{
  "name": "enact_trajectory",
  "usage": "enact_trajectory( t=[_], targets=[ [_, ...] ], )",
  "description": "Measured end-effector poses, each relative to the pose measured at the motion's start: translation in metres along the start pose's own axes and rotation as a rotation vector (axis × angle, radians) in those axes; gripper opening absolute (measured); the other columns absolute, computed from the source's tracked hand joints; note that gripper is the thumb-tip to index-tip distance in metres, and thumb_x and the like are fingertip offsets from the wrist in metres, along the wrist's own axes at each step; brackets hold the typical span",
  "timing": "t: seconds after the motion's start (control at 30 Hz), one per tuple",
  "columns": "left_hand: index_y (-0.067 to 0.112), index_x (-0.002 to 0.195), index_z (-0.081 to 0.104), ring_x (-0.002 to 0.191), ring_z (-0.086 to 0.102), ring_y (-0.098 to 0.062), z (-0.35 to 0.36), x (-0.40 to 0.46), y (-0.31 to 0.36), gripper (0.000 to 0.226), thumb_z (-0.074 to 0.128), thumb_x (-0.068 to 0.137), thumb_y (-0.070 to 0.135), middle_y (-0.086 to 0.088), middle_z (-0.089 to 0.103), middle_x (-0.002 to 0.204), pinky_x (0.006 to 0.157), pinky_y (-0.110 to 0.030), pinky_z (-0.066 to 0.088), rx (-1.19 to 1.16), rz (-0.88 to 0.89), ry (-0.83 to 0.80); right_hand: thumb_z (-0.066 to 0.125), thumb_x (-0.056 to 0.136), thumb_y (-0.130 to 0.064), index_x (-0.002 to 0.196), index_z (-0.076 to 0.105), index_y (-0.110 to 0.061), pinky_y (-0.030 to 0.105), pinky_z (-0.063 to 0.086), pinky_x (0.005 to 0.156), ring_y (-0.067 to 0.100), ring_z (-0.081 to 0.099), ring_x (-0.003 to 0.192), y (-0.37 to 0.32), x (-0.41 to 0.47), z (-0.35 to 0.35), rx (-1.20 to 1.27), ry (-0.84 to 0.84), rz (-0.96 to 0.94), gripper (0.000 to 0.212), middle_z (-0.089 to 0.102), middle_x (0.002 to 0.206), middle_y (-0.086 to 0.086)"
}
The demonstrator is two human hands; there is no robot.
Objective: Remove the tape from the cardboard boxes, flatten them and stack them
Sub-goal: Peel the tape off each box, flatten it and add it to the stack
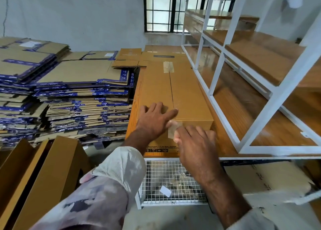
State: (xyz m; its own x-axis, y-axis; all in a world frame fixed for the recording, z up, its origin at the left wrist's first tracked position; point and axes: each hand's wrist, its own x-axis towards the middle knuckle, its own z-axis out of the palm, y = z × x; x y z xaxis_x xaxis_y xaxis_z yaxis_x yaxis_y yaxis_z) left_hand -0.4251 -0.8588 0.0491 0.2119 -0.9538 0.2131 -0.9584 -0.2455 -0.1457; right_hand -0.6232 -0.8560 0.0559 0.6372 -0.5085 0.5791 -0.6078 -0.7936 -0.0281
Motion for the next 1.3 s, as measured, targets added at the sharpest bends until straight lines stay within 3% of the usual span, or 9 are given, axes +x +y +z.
enact_trajectory(
  t=[0.1, 0.27, 0.43, 0.73, 0.87, 1.03, 1.13, 1.2, 1.3],
  targets=[
    [0.051, 0.156, 0.018, 0.135, 0.036, -0.028, 0.001, -0.003, -0.009, 0.058, 0.033, 0.1, 0.062, -0.011, 0.034, 0.149, 0.109, -0.052, 0.029, -0.072, 0.026, -0.036, 0.088, 0.074, -0.023, 0.112, 0.07, -0.02, 0.045, 0.048, 0.075, 0.023, 0.062, 0.087, 0.001, -0.008, 0.002, 0.015, -0.013, 0.033, 0.041, 0.07, 0.099, 0.001],
    [0.054, 0.151, 0.035, 0.137, 0.034, -0.019, -0.002, -0.003, -0.027, 0.058, 0.012, 0.1, 0.065, -0.002, 0.038, 0.147, 0.111, -0.047, 0.021, -0.401, -0.023, -0.094, 0.082, 0.08, -0.029, 0.101, 0.071, -0.024, 0.045, 0.05, 0.081, 0.022, 0.059, 0.096, 0.004, -0.023, 0.008, 0.069, -0.031, 0.091, 0.024, 0.062, 0.105, -0.001],
    [0.049, 0.156, 0.023, 0.14, 0.033, -0.024, 0.001, -0.006, -0.018, 0.062, 0.032, 0.098, 0.071, -0.005, 0.033, 0.154, 0.112, -0.05, 0.024, -0.175, 0.036, -0.053, 0.07, 0.089, -0.032, 0.1, 0.075, -0.024, 0.044, 0.049, 0.081, 0.02, 0.057, 0.094, 0.007, -0.033, 0.012, 0.156, 0.067, 0.082, 0.015, 0.06, 0.102, -0.001],
    [0.031, 0.159, 0.019, 0.15, 0.028, -0.032, 0.038, -0.029, 0.01, 0.058, 0.023, 0.107, 0.056, -0.015, 0.028, 0.163, 0.116, -0.056, 0.025, -0.01, -0.059, 0.165, 0.057, 0.09, -0.035, 0.096, 0.073, -0.022, 0.041, 0.051, 0.072, 0.015, 0.054, 0.092, 0.017, -0.01, 0.007, 0.398, 0.221, 0.174, 0.021, 0.058, 0.1, -0.006],
    [0.019, 0.16, 0.026, 0.147, 0.031, -0.035, 0.053, -0.035, 0.013, 0.062, 0.04, 0.106, 0.044, -0.018, 0.031, 0.162, 0.117, -0.059, 0.02, -0.024, -0.056, 0.243, 0.058, 0.092, -0.043, 0.107, 0.07, -0.024, 0.048, 0.051, 0.086, 0.019, 0.054, 0.106, 0.03, 0.031, 0.034, 0.32, 0.119, 0.276, 0.027, 0.058, 0.114, -0.002],
    [0.018, 0.163, 0.014, 0.151, 0.026, -0.032, 0.045, -0.041, -0.001, 0.093, 0.064, 0.086, 0.031, -0.014, 0.025, 0.166, 0.119, -0.058, 0.021, -0.086, 0.053, 0.136, 0.052, 0.095, -0.065, 0.128, 0.059, -0.027, 0.054, 0.037, 0.108, 0.029, 0.048, 0.132, 0.055, 0.092, 0.063, 0.215, -0.224, 0.443, 0.05, 0.051, 0.143, 0.006],
    [0.024, 0.15, 0.045, 0.135, 0.045, -0.023, 0.023, -0.035, -0.025, 0.062, 0.044, 0.09, 0.041, -0.004, 0.049, 0.15, 0.107, -0.046, 0.033, -0.303, 0.133, 0.219, 0.055, 0.093, -0.067, 0.13, 0.054, -0.027, 0.055, 0.039, 0.107, 0.032, 0.049, 0.13, 0.066, 0.119, 0.065, 0.184, -0.349, 0.508, 0.055, 0.051, 0.14, 0.008],
    [0.027, 0.133, 0.062, 0.123, 0.05, -0.017, 0.002, -0.015, -0.043, 0.053, 0.033, 0.093, 0.046, 0.003, 0.059, 0.133, 0.101, -0.041, 0.035, -0.544, 0.059, 0.184, 0.056, 0.091, -0.069, 0.134, 0.051, -0.028, 0.056, 0.042, 0.107, 0.036, 0.049, 0.13, 0.077, 0.138, 0.066, 0.159, -0.422, 0.573, 0.061, 0.049, 0.143, 0.011],
    [0.026, 0.14, 0.053, 0.132, 0.042, -0.024, -0.011, 0.021, -0.072, 0.051, 0.042, 0.1, 0.055, -0.004, 0.046, 0.144, 0.107, -0.053, 0.04, -0.568, -0.195, 0.011, 0.054, 0.092, -0.071, 0.146, 0.043, -0.03, 0.051, 0.045, 0.106, 0.038, 0.051, 0.132, 0.09, 0.163, 0.064, 0.238, -0.528, 0.637, 0.069, 0.049, 0.151, 0.012]
  ],
)
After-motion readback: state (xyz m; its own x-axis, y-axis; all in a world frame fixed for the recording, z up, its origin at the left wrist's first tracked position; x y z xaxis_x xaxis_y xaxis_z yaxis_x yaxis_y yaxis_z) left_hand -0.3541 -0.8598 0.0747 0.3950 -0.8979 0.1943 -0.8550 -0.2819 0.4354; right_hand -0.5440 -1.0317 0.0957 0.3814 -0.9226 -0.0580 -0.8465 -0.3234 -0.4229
